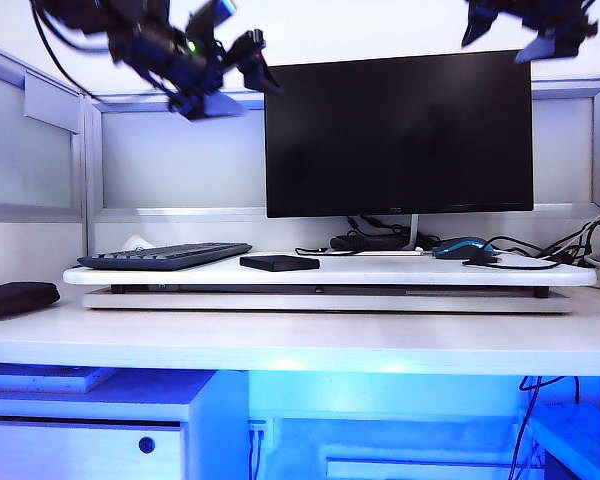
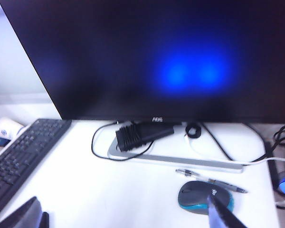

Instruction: Unplug the data cable of the portable hard drive.

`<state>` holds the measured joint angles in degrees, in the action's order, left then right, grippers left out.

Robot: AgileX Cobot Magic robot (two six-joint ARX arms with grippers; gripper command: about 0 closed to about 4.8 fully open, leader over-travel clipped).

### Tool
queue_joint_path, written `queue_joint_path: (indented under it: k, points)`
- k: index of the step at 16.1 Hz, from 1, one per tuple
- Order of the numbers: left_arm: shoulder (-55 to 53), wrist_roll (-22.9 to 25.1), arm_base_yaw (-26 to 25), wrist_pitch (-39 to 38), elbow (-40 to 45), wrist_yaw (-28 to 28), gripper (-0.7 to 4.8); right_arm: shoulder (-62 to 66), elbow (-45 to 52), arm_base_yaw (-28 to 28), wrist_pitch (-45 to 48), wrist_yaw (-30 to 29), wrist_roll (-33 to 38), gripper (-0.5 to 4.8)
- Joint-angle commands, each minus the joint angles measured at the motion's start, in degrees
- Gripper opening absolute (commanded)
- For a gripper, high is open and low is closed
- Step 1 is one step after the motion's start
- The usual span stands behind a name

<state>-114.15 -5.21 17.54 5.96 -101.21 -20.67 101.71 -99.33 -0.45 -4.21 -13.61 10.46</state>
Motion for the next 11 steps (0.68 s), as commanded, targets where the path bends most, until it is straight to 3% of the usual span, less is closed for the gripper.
queue_joint_path:
  k: [1, 5, 6, 7, 11]
  points:
    - [4.0, 4.7, 0.0, -5.6, -0.1, 7.8, 3.71, -2.3, -0.3, 0.0, -0.7, 0.2, -0.2, 4.79]
    - [9.7, 6.0, 0.0, -10.5, -0.1, 10.7, 3.69, -6.6, -0.3, 0.1, -4.9, -0.2, -0.2, 4.79]
    - [10.9, 6.1, 0.0, -11.6, -0.1, 11.0, 3.6, -7.6, -0.3, 0.1, -6.6, -0.5, -0.2, 4.79]
    - [13.4, 6.4, 0.0, -13.7, -0.1, 12.1, 3.01, -9.8, -0.2, 0.1, -9.4, -1.6, -0.2, 4.79]
    - [21.6, 6.7, 0.0, -15.6, -0.1, 12.4, 3.0, -15.9, -0.2, 0.1, -10.6, -1.8, -0.2, 4.79]
